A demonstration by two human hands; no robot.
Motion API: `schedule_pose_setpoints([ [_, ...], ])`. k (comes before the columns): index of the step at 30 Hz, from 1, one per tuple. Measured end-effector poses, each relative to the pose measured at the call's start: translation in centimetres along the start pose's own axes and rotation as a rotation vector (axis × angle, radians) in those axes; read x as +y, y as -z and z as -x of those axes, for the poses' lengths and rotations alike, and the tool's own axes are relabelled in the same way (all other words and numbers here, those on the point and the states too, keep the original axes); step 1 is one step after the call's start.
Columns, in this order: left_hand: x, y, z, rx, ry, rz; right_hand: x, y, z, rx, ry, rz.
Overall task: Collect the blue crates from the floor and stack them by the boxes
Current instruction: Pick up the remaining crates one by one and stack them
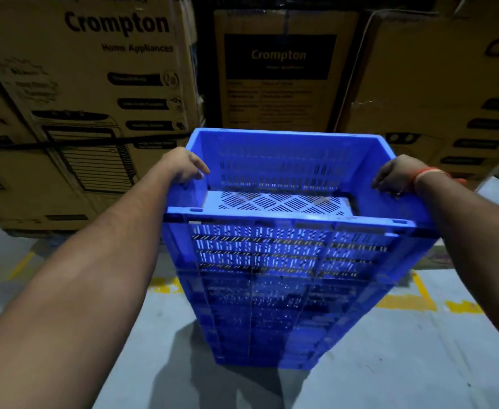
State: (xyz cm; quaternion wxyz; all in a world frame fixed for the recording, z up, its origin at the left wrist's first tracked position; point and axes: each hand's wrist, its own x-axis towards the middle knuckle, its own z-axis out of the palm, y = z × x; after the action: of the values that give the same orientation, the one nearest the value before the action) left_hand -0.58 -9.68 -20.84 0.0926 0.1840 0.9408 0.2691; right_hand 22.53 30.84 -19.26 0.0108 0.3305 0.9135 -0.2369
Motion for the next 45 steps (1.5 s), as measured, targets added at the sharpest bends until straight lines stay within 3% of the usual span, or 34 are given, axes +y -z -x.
schedule_pose_setpoints([
  [37,-0.4,-0.3,-1.1,0.001,0.022,-0.049,-0.2,0.0,0.1,0.043,-0.052,0.053],
  [45,-1.0,-0.3,-1.9,0.042,-0.014,-0.24,1.2,-0.5,-1.4,0.062,0.035,0.099],
])
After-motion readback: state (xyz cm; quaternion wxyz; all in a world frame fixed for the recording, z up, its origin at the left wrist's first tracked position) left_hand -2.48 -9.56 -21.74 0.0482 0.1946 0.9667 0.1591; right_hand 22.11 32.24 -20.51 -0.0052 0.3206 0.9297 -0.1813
